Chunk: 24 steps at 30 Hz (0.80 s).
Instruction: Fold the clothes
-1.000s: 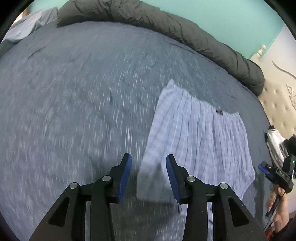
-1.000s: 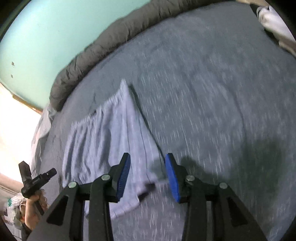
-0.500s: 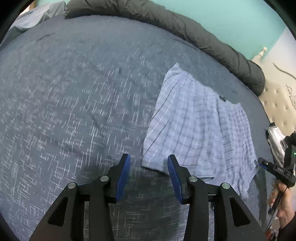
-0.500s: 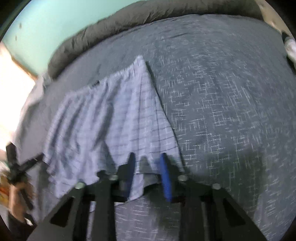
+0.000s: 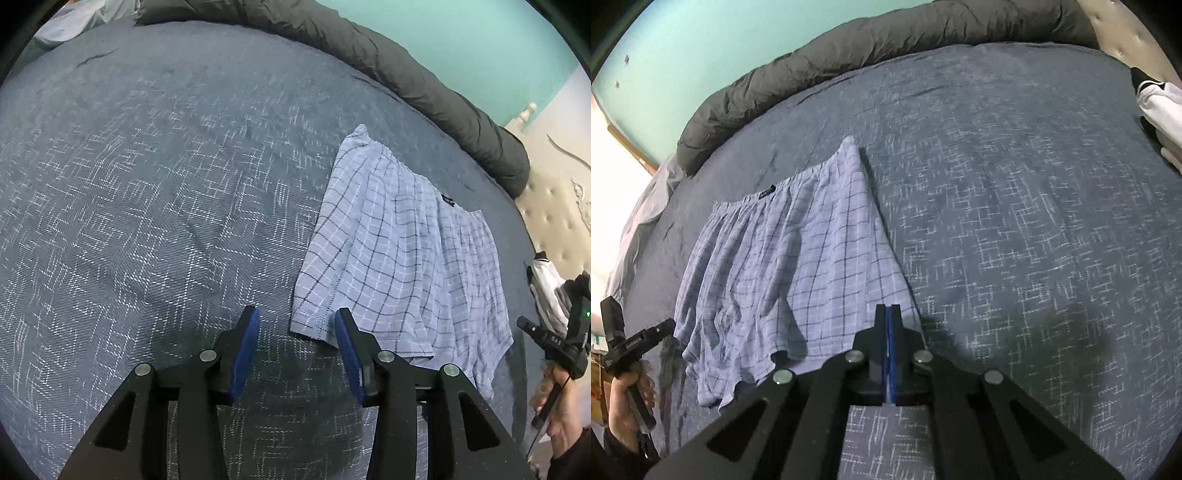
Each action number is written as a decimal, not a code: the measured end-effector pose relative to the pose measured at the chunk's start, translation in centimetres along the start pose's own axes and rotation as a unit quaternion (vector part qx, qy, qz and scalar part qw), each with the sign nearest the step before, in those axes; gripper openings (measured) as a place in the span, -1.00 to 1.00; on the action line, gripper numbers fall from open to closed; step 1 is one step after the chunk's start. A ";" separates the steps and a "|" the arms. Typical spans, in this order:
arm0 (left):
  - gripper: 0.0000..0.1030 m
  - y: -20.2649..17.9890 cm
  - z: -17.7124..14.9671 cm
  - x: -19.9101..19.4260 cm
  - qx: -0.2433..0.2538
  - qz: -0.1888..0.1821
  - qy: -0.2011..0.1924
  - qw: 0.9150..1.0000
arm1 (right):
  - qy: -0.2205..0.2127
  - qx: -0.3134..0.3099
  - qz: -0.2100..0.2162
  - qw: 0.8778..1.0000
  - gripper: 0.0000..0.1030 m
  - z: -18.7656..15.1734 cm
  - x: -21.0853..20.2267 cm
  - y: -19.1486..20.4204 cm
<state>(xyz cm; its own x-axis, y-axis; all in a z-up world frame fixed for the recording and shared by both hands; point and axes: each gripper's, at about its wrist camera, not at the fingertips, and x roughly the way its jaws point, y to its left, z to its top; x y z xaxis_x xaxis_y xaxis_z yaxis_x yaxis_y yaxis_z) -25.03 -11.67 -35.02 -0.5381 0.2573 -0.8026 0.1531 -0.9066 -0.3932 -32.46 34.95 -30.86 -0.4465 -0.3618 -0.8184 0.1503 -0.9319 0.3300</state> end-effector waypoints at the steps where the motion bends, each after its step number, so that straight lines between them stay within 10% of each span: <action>1: -0.10 0.0 0.0 0.0 -0.001 -0.002 0.000 1.000 | 0.005 0.001 -0.002 1.000 -0.97 0.0 0.3 0.2; 9: -0.10 0.0 0.2 -0.1 -0.003 -0.005 -0.003 1.000 | 0.037 -0.031 -0.028 0.998 -0.56 0.3 3.2 2.4; 24: -0.10 0.2 0.3 0.0 -0.008 -0.011 0.000 1.000 | 0.010 -0.068 -0.039 0.997 -0.93 0.8 2.3 2.4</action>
<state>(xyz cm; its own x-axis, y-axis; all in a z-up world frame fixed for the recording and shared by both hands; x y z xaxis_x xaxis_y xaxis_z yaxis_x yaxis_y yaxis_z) -25.27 -11.94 -34.96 -0.5414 0.2776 -0.7936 0.1542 -0.8952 -0.4182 -33.87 31.87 -31.59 -0.4434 -0.2865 -0.8493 0.2345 -0.9516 0.1986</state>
